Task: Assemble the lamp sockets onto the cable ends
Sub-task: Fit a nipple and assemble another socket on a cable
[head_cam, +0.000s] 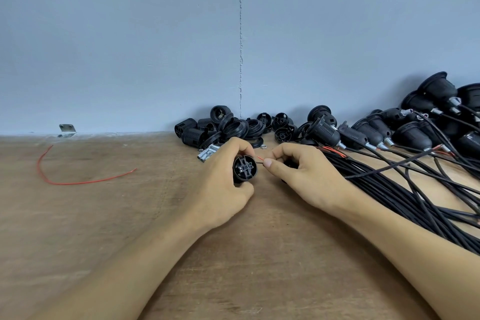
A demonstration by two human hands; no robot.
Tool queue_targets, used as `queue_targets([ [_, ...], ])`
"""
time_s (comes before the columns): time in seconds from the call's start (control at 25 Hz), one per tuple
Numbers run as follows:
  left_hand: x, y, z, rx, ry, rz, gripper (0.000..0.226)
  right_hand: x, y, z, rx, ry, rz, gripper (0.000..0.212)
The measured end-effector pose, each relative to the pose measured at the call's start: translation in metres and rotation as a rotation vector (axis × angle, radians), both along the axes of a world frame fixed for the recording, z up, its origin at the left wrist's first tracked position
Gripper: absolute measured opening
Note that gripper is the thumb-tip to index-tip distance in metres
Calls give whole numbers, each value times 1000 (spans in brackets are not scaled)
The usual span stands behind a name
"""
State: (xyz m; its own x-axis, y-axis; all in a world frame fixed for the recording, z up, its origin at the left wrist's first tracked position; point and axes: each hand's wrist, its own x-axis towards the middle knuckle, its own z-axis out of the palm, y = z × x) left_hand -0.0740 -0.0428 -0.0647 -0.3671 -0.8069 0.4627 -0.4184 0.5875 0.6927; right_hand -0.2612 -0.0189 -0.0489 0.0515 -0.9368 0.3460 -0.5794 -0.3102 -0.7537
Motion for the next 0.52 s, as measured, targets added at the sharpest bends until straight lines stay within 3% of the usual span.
queue_targets([
  [0.2, -1, 0, 2, 165, 8, 30, 27, 2, 3, 1, 47, -120, 72, 14],
  [0.32, -6, 1, 1, 132, 69, 6, 4, 2, 4, 2, 46, -147, 93, 12],
  [0.52, -6, -3, -4, 52, 41, 8, 23, 0, 1, -1, 41, -156, 101, 12],
])
